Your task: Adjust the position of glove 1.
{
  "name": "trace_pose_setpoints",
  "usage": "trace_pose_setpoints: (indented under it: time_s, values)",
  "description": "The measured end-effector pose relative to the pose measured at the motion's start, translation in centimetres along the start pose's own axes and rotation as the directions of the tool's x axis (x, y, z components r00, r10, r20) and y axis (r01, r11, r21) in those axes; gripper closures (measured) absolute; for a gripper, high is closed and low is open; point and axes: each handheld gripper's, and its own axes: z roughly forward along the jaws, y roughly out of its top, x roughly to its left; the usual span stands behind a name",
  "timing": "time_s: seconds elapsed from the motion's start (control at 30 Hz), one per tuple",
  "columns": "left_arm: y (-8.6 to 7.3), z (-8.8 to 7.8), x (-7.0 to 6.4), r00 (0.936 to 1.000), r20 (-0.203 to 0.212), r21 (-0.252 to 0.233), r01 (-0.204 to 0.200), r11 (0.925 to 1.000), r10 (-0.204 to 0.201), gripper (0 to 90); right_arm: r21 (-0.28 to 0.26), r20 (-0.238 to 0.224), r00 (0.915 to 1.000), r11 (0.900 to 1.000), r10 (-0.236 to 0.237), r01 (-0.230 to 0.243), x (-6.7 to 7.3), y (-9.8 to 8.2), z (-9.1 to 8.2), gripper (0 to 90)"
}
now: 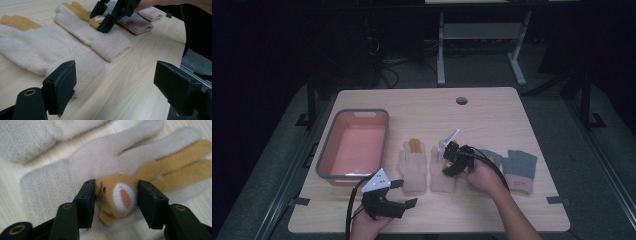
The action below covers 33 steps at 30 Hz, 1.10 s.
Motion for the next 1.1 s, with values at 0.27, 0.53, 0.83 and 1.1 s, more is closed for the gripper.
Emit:
trace_pose_setpoints:
  time_s: [0.27, 0.53, 0.83, 1.1]
  values:
    - [0.0, 0.0, 0.0, 1.0, 0.0, 0.006, -0.003, 1.0, 0.003, 17.9, 0.002, 0.011, 0.9999, 1.0, 0.004, -0.004, 0.1, -0.1, 0.1, 52.1]
    - [0.0, 0.0, 0.1, 1.0, -0.003, 0.005, -0.004, 1.0, 0.004, 17.9, -0.014, 0.013, 0.9999, 1.0, 0.006, -0.006, 0.0, -0.2, -0.1, 56.2]
    - [0.0, -0.1, 0.1, 0.9999, -0.007, 0.006, -0.008, 1.0, 0.008, 17.9, -0.032, 0.006, 1.0, 0.999, 0.005, -0.005, 0.2, -0.2, -0.7, 59.1]
    - [0.0, -0.1, 0.2, 0.9999, -0.006, 0.01, -0.009, 0.9999, 0.009, 17.9, -0.048, 0.009, 0.9999, 0.999, -0.011, 0.011, 0.4, 0.1, -2.0, 59.5]
